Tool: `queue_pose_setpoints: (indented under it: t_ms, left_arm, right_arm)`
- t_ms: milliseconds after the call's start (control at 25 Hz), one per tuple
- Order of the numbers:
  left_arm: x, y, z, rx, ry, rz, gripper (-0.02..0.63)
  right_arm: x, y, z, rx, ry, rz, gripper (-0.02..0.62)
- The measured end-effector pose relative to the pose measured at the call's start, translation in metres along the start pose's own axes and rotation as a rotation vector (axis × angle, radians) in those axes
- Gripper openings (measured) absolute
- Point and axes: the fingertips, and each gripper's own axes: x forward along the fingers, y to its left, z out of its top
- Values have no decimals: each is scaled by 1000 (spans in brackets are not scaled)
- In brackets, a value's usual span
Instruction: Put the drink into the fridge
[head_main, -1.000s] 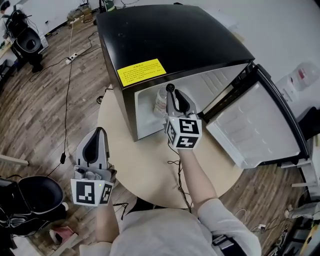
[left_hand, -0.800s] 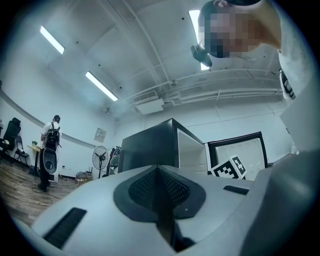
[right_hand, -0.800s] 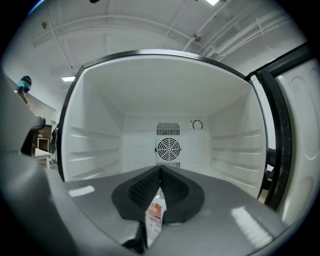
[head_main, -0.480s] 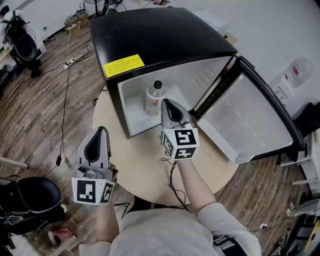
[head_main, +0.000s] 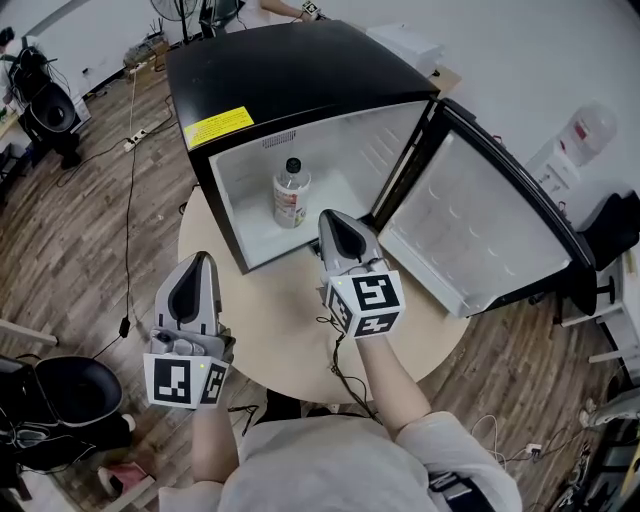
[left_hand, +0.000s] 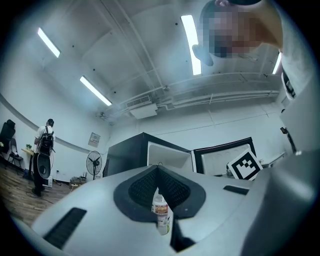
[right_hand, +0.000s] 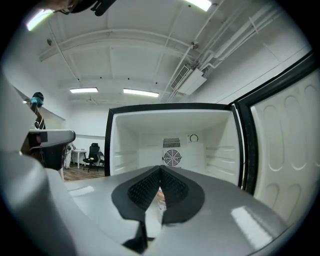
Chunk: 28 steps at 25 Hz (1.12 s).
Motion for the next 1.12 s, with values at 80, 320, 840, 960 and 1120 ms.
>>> queue_pose_setpoints:
  t_ms: [80, 320, 840, 960, 1120]
  left_arm:
    - [-1, -7, 3, 3, -3, -5, 6]
    - [-5, -30, 12, 9, -18, -21, 6]
    - [-9, -84, 27, 19, -45, -63, 6]
    - [-11, -96, 29, 17, -50, -71, 6]
    - [-13, -112, 30, 18, -52, -81, 6]
  right_arm:
    - [-11, -1, 7, -1, -10, 1, 11]
    - [-47, -6, 25, -25, -43, 0, 11]
    - [-124, -32, 51, -84, -80, -39, 11]
    - [-141, -36, 49, -96, -75, -44, 11]
    - [-161, -43, 46, -77, -79, -53, 11]
